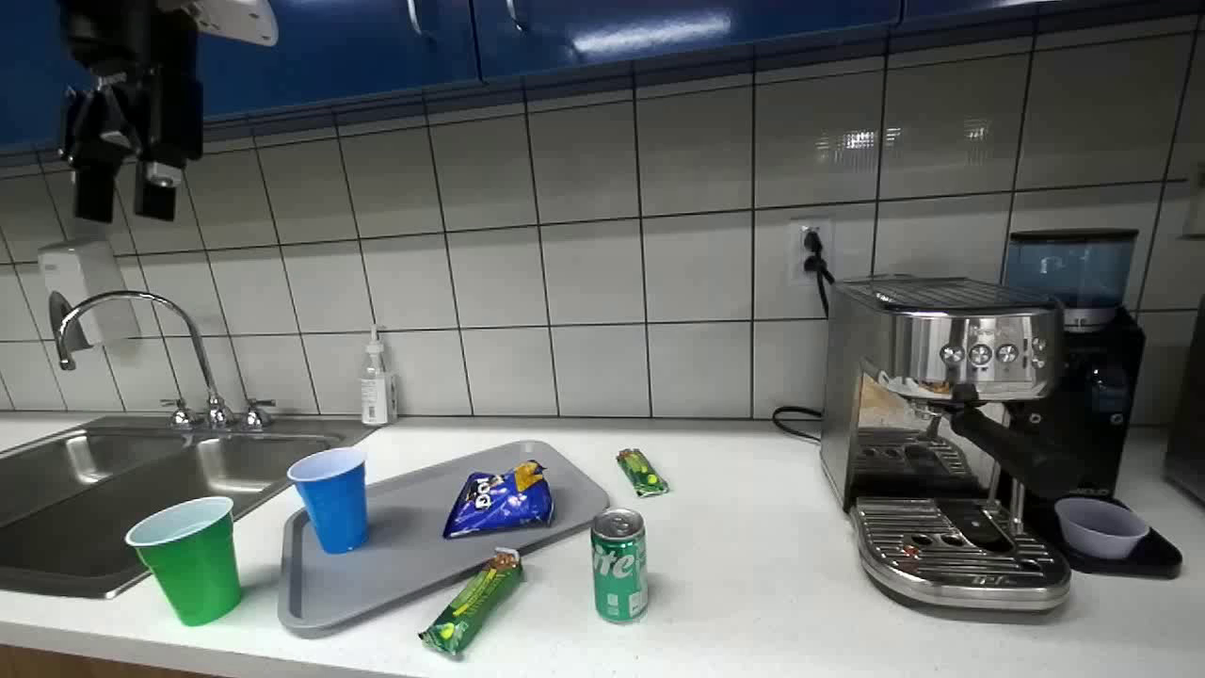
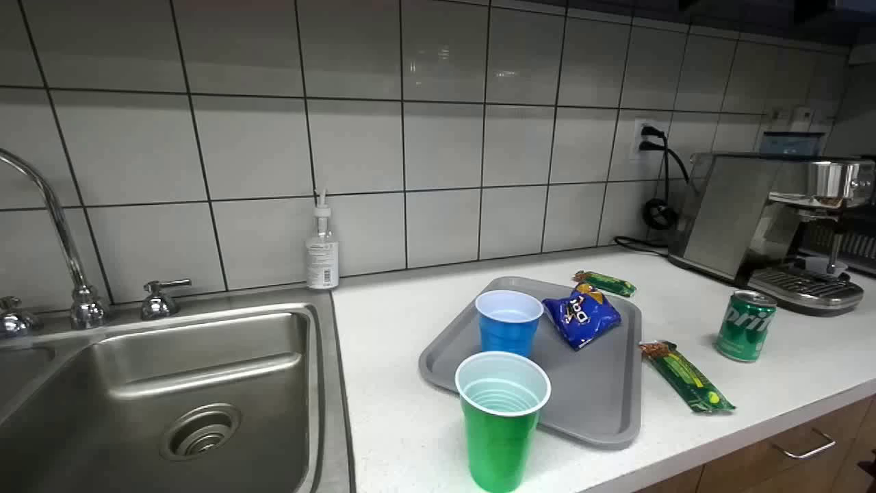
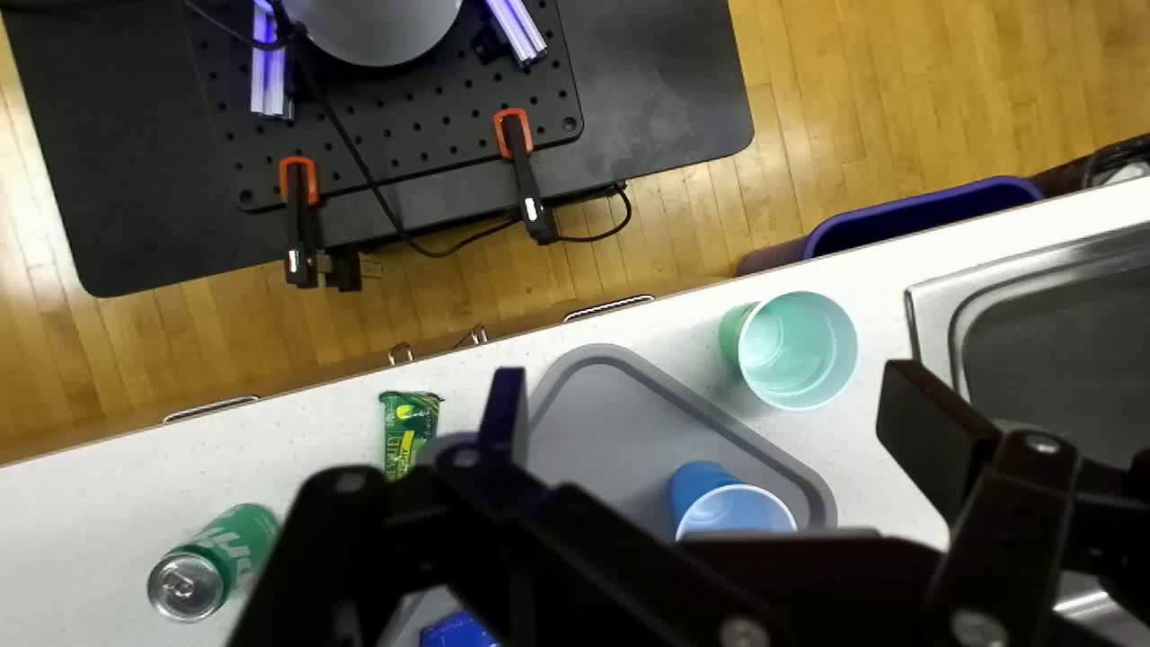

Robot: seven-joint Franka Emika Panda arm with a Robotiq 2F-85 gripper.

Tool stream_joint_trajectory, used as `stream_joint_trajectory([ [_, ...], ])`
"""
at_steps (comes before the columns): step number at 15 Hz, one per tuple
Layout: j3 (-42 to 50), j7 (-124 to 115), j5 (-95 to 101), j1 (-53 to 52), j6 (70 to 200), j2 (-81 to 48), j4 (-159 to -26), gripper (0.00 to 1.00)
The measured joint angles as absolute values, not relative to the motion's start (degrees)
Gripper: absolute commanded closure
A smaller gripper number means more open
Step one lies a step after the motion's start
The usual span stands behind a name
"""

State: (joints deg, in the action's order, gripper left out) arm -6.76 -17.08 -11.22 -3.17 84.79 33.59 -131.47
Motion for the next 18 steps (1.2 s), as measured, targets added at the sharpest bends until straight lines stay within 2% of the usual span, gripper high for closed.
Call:
stream_joint_trajectory([
  [12, -7.2, -18.0, -12.7, -3.2, 86.1, 34.9, -133.5, 0.00],
  [18, -9.7, -22.6, -13.6, -3.1, 92.6, 37.3, -139.5, 0.00],
])
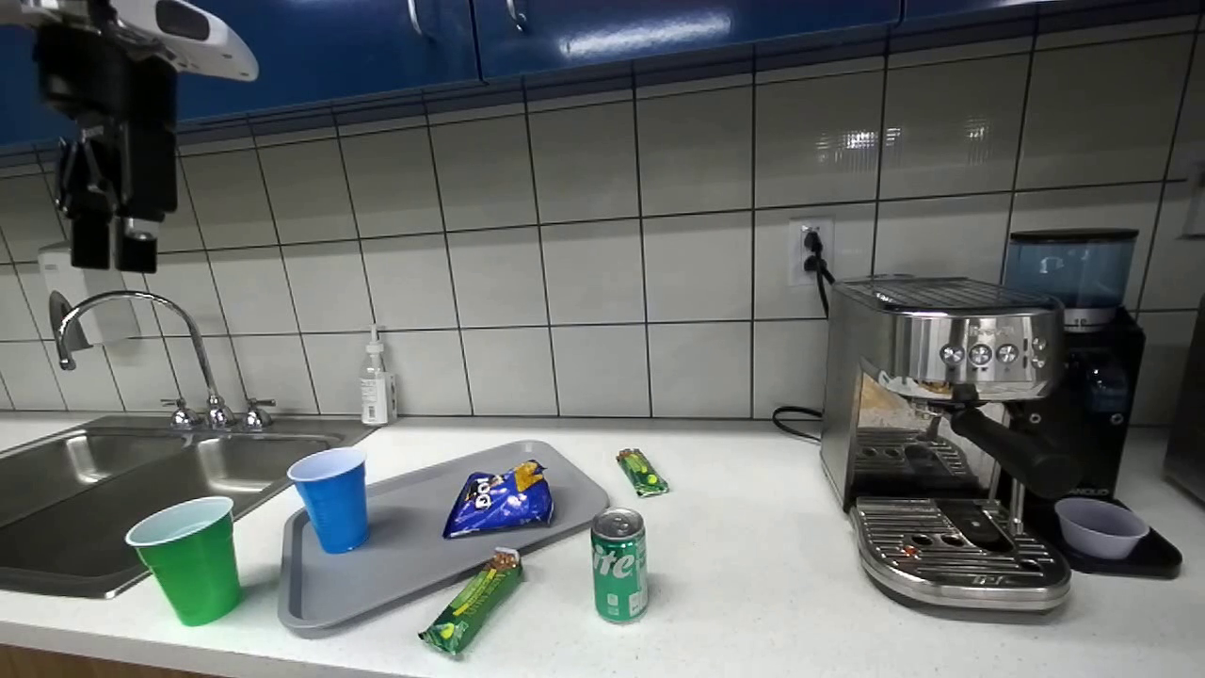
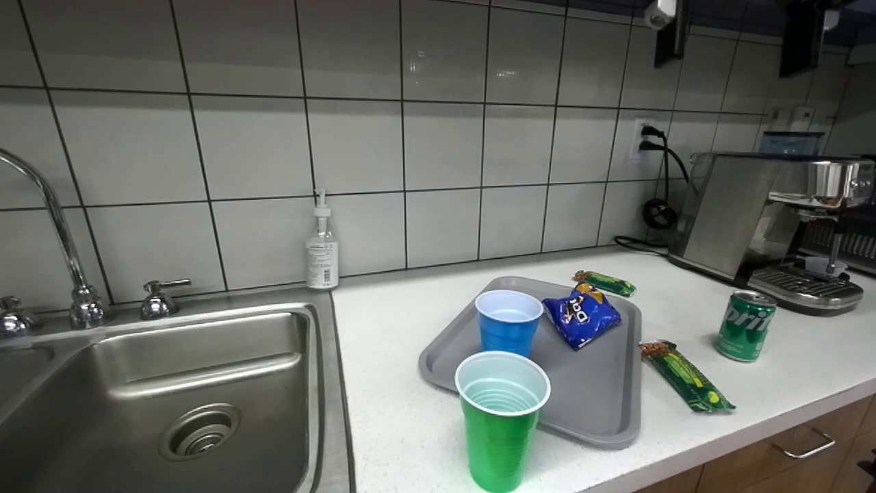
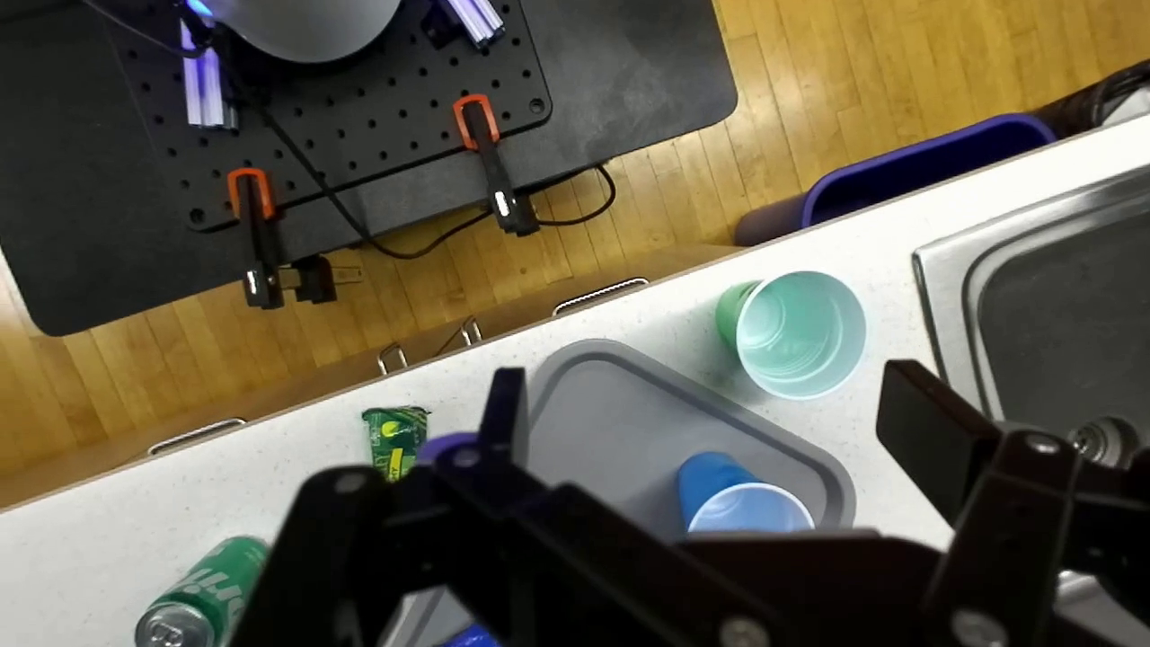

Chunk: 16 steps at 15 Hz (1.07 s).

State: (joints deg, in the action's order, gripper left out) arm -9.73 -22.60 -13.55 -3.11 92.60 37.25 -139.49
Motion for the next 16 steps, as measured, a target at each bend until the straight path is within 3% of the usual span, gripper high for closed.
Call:
stream_joint_trajectory([
  [16, -10.3, -38.0, -12.7, 0.0, 114.4, 16.8, -140.3, 0.00],
])
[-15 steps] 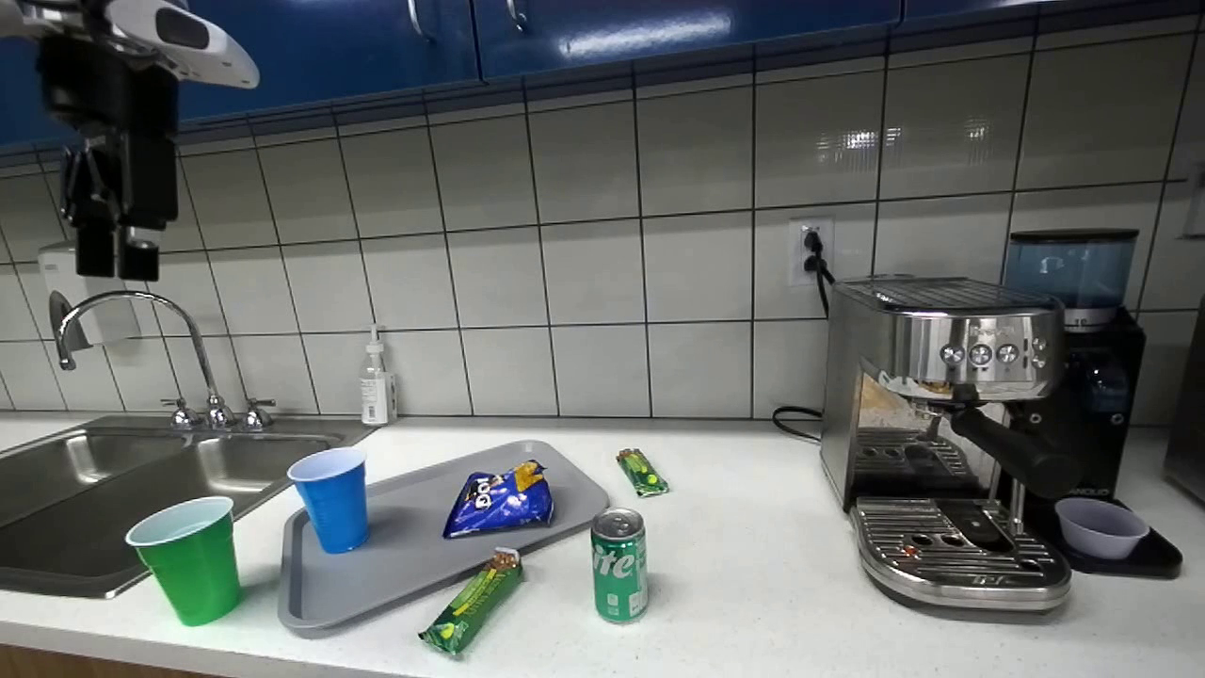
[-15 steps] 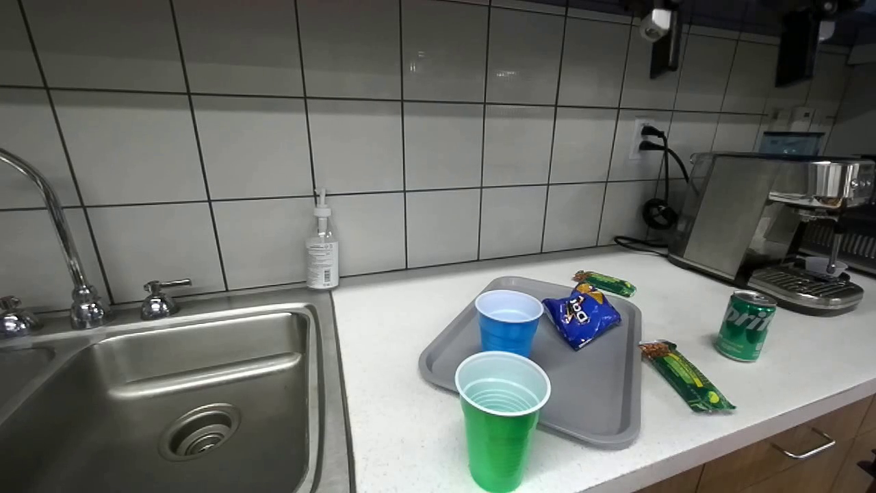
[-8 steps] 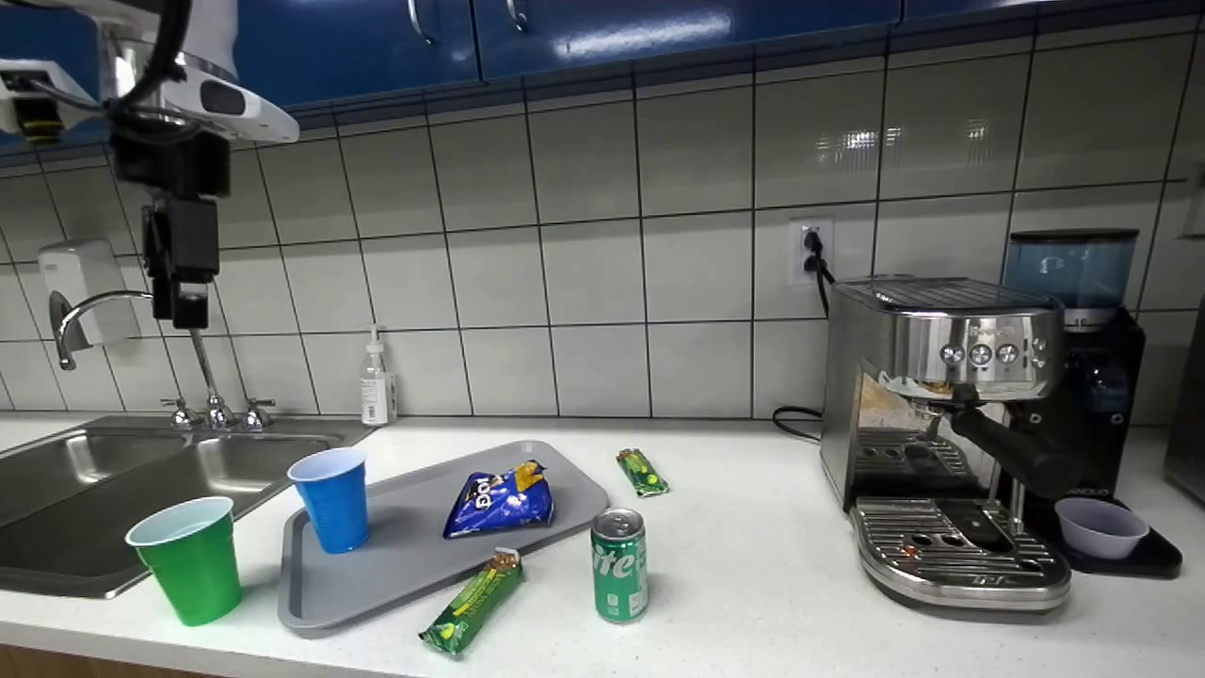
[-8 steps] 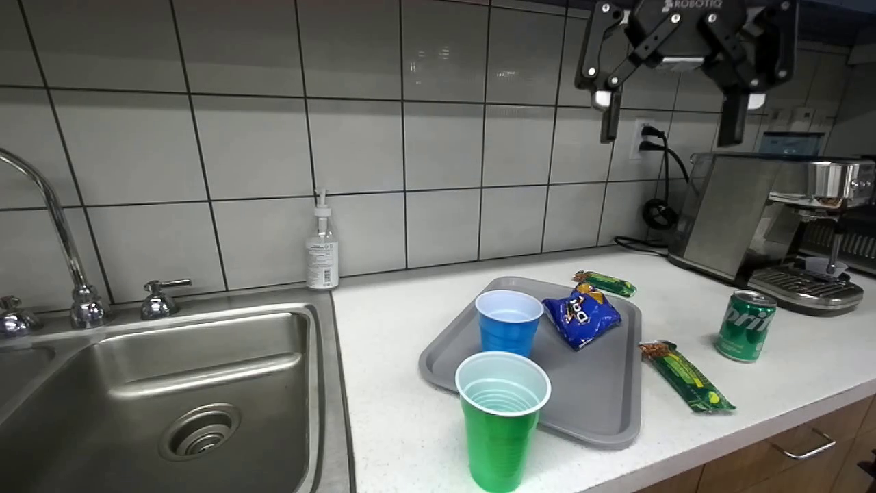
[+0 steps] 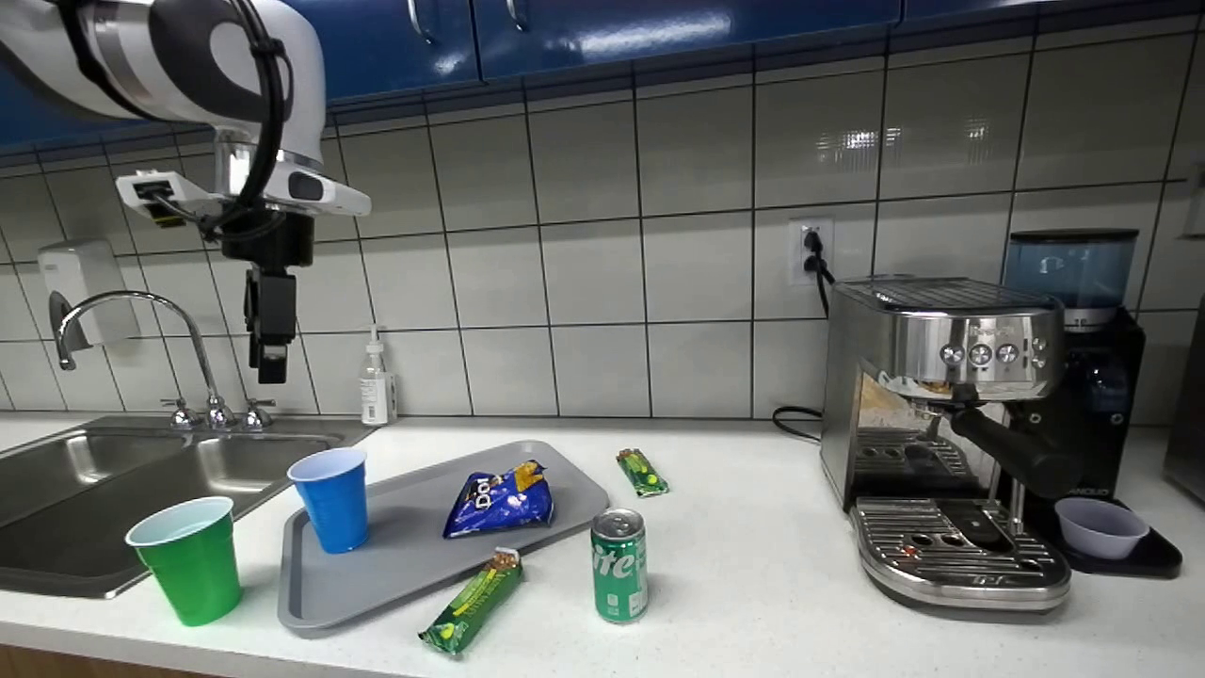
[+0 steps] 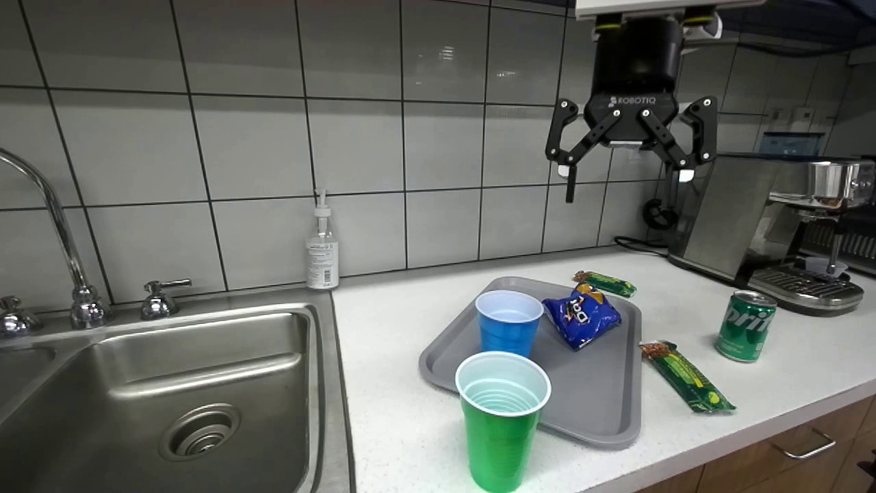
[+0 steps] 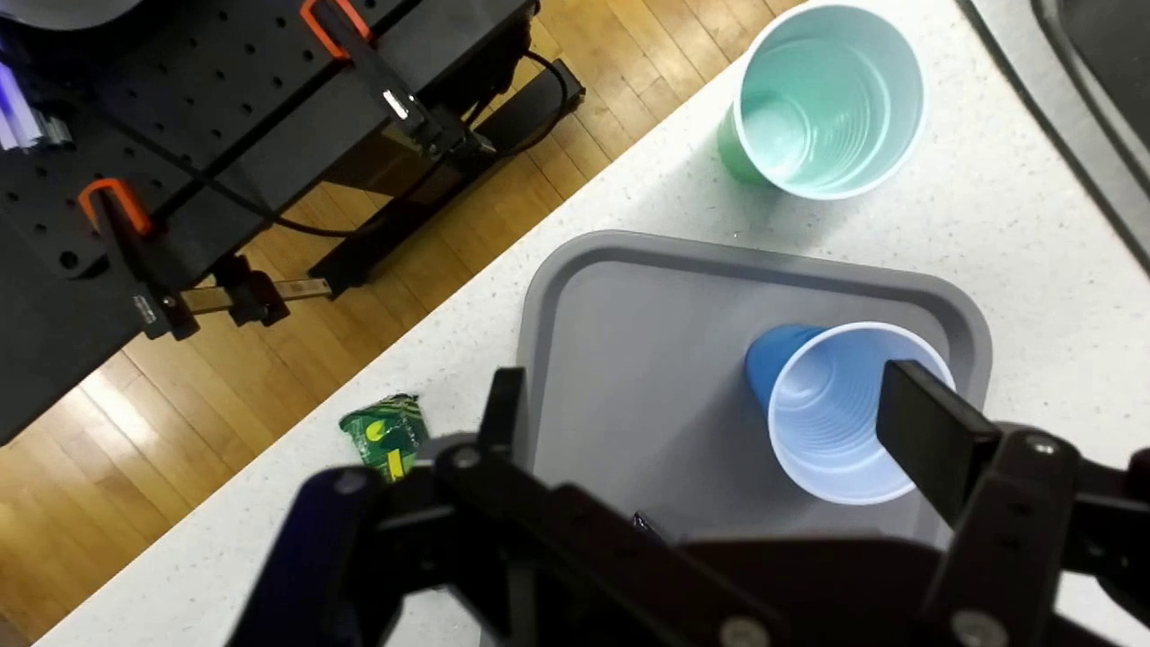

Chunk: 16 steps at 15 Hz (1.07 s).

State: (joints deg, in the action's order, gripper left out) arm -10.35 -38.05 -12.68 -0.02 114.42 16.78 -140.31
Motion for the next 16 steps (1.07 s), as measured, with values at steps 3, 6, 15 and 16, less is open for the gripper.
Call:
stream_joint_trajectory([
  [3, -9.5, -38.1, -11.5, 0.0, 116.8, 12.1, -138.8, 0.00],
  [6, -9.0, -38.2, -9.9, 0.0, 120.0, 8.0, -137.1, 0.00],
  [15, -8.8, -40.2, -5.0, -1.8, 128.0, 3.0, -135.7, 0.00],
  [16, -8.8, -40.2, -5.0, -1.8, 128.0, 3.0, -135.6, 0.00],
])
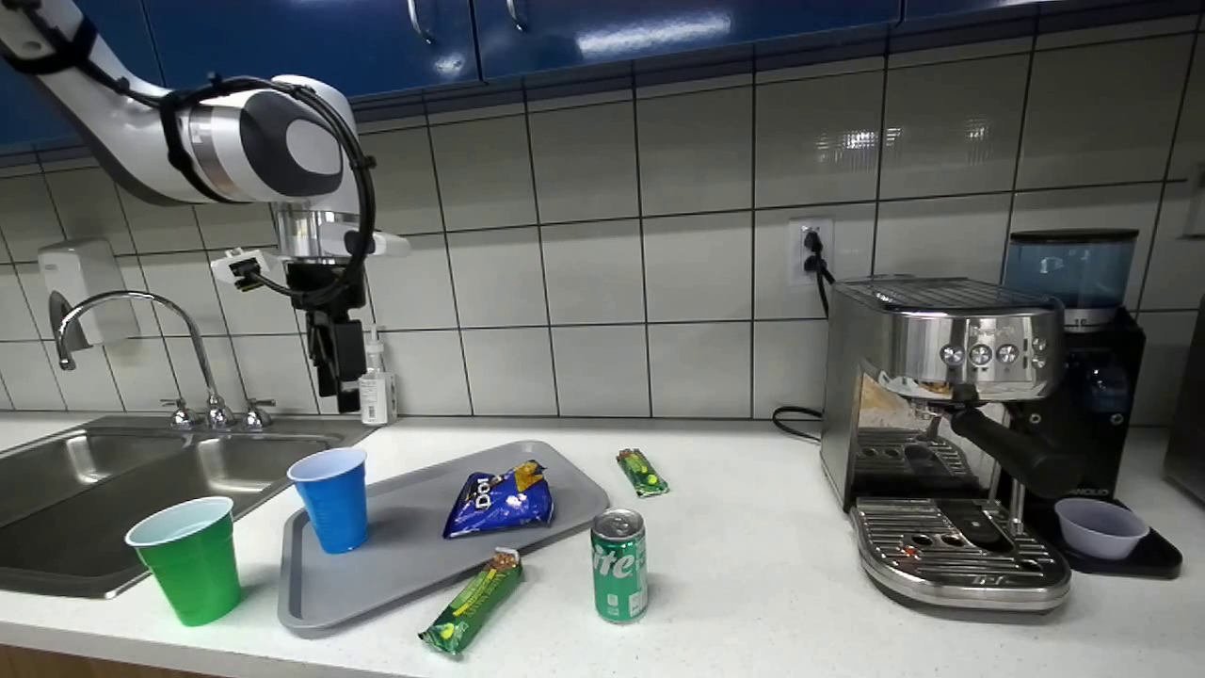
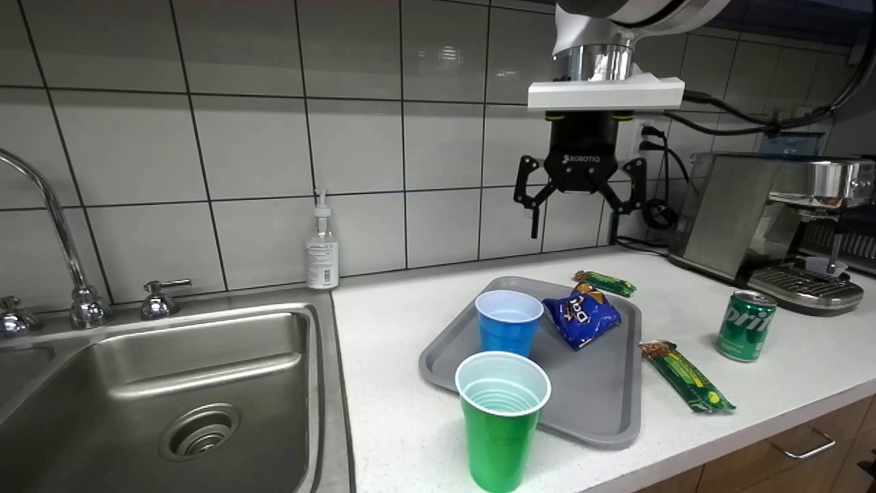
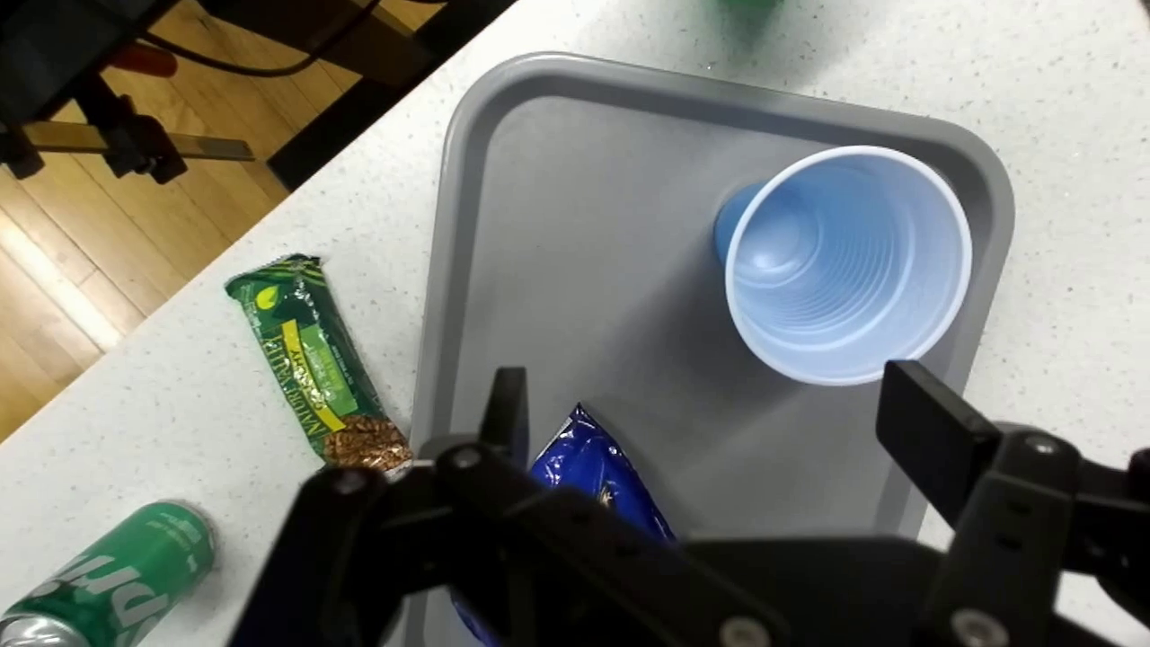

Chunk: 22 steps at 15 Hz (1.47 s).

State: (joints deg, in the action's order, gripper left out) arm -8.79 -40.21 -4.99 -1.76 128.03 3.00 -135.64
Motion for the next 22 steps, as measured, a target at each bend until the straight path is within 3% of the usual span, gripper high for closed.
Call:
stream_joint_trajectory([
  [22, -7.9, -57.5, 7.4, -7.9, 136.5, -6.5, -136.3, 0.00],
])
